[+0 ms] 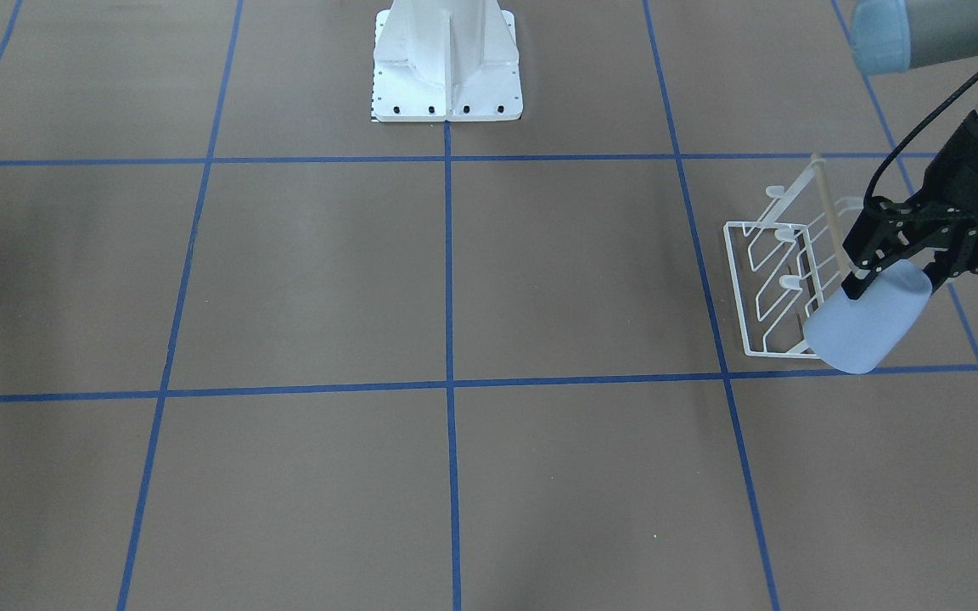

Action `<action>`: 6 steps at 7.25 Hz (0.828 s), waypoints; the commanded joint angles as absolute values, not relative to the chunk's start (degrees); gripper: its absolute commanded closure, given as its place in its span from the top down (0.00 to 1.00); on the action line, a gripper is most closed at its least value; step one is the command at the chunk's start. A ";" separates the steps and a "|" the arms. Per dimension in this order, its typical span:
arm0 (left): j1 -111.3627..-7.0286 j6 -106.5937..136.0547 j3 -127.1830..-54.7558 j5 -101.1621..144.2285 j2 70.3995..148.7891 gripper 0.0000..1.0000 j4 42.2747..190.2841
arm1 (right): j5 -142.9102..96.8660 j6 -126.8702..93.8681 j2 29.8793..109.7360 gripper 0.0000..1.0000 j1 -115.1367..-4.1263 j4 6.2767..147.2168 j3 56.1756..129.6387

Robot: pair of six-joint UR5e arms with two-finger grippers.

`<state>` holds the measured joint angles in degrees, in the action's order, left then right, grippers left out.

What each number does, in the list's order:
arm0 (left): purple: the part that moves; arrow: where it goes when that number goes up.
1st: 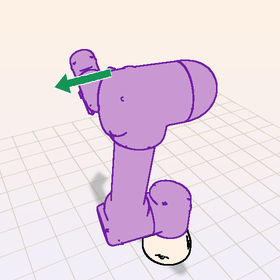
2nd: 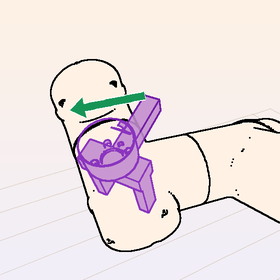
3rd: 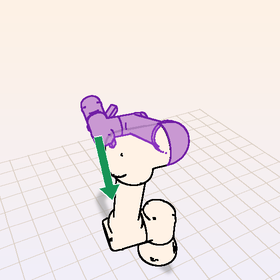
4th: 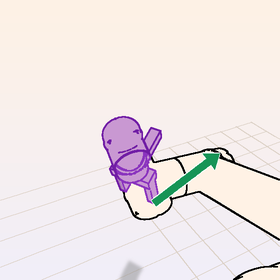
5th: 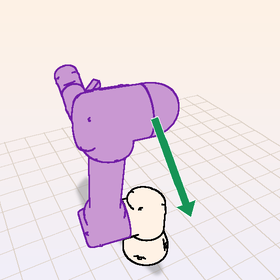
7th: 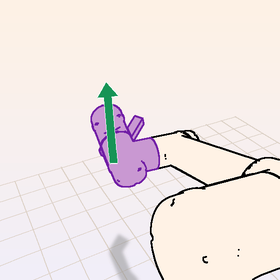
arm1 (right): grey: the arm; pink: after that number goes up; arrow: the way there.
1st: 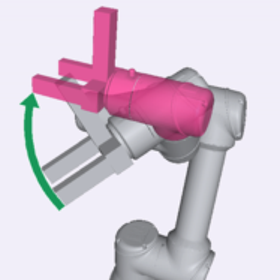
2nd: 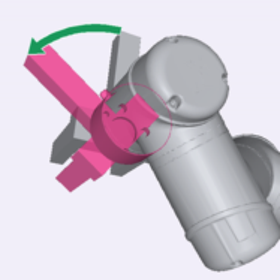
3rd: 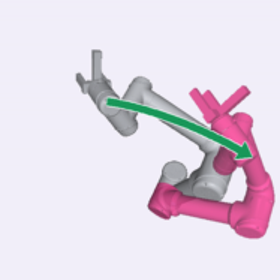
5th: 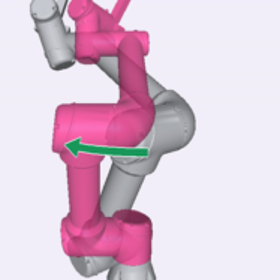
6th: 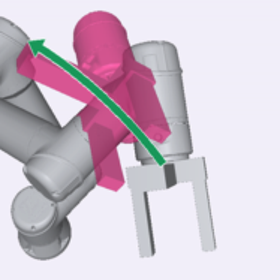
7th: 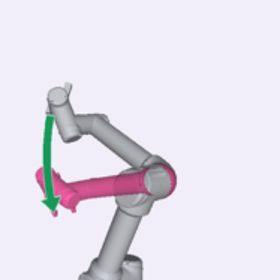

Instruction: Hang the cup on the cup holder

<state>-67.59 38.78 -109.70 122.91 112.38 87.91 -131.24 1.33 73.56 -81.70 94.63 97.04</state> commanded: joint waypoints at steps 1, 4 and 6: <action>-64.70 33.41 -112.68 120.76 112.15 0.00 77.01 | -129.64 8.26 69.09 1.00 -80.43 108.87 98.70; -62.24 33.49 -111.02 121.55 112.41 0.00 76.46 | -129.99 8.26 68.82 1.00 -79.63 110.38 98.79; -60.39 33.84 -110.13 121.55 112.24 0.00 76.47 | -130.51 8.26 68.38 1.00 -79.19 111.62 98.88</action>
<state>-61.75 33.60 -110.63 121.56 112.26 76.53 -130.16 8.25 68.55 -79.43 111.00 98.83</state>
